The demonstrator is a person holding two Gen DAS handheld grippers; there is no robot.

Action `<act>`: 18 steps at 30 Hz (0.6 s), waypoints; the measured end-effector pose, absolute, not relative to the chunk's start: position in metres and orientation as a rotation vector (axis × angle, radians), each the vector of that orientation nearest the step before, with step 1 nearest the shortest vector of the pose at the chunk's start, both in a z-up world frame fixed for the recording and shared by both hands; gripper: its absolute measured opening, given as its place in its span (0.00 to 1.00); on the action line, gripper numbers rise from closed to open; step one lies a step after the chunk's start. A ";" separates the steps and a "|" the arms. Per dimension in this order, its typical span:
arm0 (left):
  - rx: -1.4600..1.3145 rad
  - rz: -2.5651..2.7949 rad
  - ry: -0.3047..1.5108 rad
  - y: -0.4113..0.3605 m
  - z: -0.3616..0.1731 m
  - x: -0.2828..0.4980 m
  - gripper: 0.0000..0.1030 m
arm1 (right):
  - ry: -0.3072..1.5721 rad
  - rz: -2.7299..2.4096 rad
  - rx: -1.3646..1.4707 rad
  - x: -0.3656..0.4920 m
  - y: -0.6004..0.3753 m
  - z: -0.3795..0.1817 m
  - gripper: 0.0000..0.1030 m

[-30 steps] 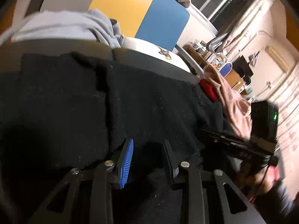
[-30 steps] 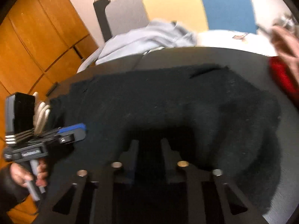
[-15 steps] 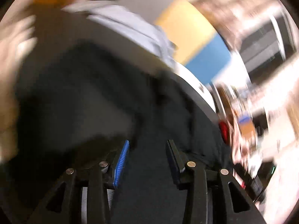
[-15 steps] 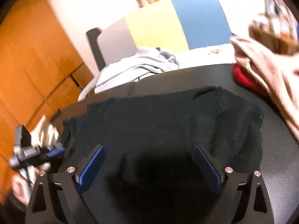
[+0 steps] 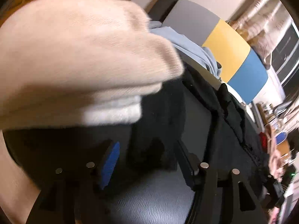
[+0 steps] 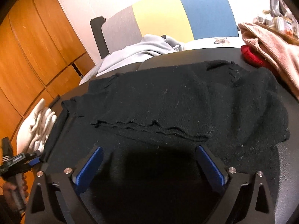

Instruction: Fold clothes

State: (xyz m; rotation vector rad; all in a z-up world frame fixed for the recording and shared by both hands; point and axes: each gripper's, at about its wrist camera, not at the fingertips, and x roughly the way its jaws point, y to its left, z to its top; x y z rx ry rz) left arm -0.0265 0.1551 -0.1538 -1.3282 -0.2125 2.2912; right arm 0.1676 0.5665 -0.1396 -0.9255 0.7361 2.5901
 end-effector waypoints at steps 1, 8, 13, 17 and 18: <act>-1.324 2.308 -0.186 0.163 -0.155 -0.030 0.62 | 0.745 2.594 -0.921 0.167 0.566 -0.140 0.98; -1.399 2.210 -0.159 0.205 -0.153 -0.045 0.06 | 0.782 2.608 -0.901 0.166 0.567 -0.140 1.00; -1.222 2.104 -0.428 0.213 -0.084 -0.063 0.06 | 0.803 2.614 -0.889 0.168 0.569 -0.140 1.00; -1.010 2.008 -0.559 0.227 -0.013 -0.078 0.06 | 0.822 2.618 -0.874 0.170 0.570 -0.140 1.00; -0.958 1.982 -0.590 0.231 0.005 -0.081 0.06 | 0.825 2.619 -0.872 0.170 0.571 -0.140 1.00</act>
